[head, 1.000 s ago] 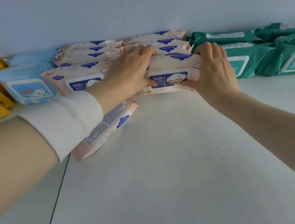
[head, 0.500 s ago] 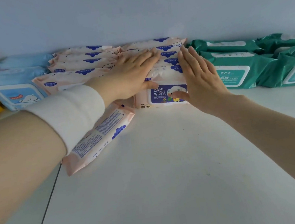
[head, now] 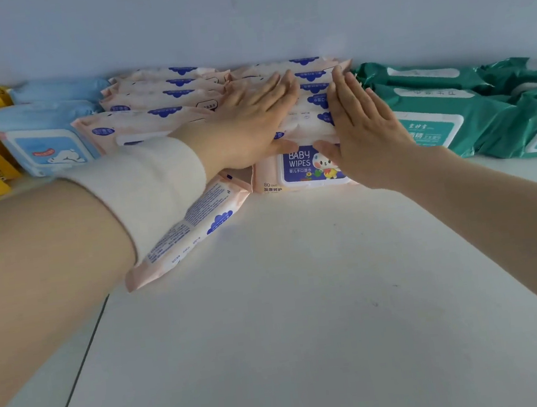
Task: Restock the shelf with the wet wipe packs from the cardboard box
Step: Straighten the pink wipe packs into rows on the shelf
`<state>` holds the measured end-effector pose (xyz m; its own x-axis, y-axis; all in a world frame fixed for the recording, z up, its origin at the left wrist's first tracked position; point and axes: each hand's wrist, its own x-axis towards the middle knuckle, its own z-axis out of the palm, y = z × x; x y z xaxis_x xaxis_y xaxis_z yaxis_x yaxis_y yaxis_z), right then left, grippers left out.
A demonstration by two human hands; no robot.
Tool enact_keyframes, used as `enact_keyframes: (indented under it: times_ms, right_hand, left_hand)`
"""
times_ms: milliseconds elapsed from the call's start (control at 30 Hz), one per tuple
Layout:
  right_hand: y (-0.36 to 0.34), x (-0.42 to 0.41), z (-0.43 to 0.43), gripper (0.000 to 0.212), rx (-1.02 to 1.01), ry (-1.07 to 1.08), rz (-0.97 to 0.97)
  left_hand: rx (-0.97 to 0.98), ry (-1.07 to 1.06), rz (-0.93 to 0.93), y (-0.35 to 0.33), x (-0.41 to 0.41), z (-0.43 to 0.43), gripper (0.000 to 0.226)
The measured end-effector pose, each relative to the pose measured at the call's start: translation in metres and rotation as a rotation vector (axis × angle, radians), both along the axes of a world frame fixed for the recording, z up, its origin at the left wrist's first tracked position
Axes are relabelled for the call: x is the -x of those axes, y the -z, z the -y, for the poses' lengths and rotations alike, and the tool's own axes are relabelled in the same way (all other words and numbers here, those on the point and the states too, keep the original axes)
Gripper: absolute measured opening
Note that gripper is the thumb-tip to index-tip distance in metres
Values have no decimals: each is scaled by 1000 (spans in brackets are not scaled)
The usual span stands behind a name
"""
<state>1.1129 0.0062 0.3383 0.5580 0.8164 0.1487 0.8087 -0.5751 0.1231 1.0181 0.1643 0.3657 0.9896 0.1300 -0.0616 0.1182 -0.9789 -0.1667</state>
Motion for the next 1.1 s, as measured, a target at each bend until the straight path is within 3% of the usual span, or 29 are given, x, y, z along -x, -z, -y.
enact_keyframes:
  times_ms: [200,367,533,833,967,1100]
  right_hand:
    - [-5,4,1,77,-14,5,-16]
    - [-4,19,-2,75,-128,-92,-19]
    - [-5,27,-5,75,-123,-108,10]
    - [-18,52,0,65,-58,-152,100]
    - [-29,81,0,53,-136,-209,3]
    - [-33,115,-24,69,-117,-249,-223]
  left_hand:
    - [-17,-137,126,12,61,20,89]
    - [21,-289,136,20,114,25,69]
    - [15,-452,11,35,145,24,70]
    - [3,-423,-3,25,152,4,43]
    - [251,-420,-28,-15,144,-34,34]
    - [503,-381,-202,-39,135,-70,40]
